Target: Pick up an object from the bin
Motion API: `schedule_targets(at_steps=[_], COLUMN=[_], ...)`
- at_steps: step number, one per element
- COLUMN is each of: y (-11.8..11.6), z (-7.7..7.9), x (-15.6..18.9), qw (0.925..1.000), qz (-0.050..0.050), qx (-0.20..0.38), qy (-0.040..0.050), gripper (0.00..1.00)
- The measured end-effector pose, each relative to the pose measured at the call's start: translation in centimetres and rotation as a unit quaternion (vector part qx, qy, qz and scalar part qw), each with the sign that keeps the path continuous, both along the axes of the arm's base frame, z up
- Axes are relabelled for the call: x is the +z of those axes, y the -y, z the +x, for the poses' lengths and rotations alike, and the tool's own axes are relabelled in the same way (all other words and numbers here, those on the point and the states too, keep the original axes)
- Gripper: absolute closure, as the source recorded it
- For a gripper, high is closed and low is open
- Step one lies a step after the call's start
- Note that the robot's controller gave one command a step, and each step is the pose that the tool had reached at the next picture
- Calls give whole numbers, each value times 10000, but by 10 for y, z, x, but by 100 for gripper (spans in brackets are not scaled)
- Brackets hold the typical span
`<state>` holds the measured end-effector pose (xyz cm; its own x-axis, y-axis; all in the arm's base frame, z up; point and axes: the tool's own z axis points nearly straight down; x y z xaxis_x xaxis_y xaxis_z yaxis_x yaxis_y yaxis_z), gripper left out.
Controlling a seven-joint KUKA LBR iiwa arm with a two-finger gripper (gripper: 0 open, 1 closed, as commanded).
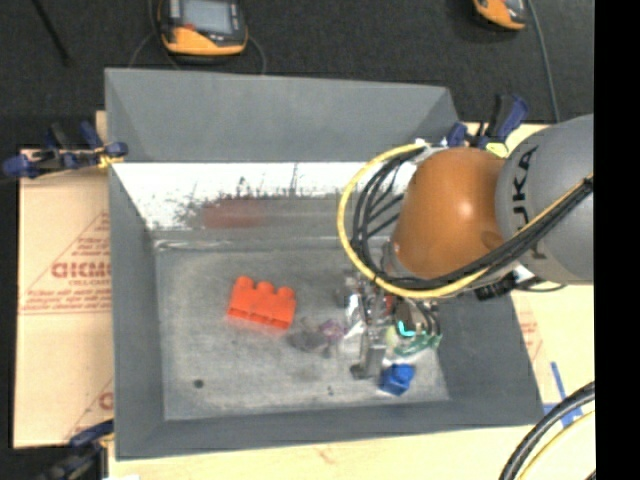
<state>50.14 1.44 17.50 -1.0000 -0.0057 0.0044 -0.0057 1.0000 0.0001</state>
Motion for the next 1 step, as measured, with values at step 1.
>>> schedule_targets(at_steps=[1], y=[-4], z=[43], x=[-105], qw=[9945], qz=[-1], qx=[1050], qy=[14], gripper=[0])
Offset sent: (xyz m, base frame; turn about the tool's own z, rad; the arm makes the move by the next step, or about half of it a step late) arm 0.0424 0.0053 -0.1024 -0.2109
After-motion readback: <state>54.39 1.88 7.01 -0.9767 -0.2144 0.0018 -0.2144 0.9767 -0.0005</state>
